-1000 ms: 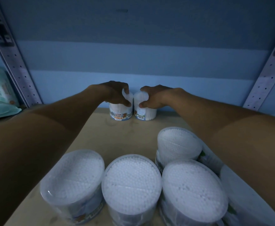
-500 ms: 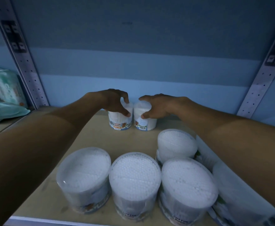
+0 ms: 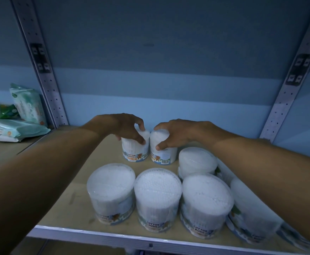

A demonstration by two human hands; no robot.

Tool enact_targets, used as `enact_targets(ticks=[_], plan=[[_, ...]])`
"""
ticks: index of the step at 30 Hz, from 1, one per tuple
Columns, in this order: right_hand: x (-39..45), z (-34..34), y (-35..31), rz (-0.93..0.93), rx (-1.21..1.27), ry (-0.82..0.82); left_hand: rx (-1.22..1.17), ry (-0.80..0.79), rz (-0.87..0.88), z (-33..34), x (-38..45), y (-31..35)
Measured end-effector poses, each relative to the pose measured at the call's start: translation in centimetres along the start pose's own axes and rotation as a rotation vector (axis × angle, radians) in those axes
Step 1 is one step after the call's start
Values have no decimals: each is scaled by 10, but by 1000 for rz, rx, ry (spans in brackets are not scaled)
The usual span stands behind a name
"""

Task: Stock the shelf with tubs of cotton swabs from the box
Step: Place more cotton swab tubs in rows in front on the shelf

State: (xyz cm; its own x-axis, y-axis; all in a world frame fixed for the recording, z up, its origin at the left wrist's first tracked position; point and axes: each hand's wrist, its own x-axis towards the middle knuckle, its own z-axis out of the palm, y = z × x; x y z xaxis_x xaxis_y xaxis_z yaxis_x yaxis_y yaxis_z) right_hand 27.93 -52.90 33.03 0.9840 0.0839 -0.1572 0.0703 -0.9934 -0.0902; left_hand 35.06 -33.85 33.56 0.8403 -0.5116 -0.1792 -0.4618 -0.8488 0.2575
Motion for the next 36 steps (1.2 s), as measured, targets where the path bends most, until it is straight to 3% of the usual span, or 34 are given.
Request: enact_targets(ticks=[26,36], plan=[[-46,-10,-25,-57,112,-130,77,-122,-29,-9,-65,4],[-45,-13,-45,32,-66,-111,74,-78,-65,0,-61,-3]])
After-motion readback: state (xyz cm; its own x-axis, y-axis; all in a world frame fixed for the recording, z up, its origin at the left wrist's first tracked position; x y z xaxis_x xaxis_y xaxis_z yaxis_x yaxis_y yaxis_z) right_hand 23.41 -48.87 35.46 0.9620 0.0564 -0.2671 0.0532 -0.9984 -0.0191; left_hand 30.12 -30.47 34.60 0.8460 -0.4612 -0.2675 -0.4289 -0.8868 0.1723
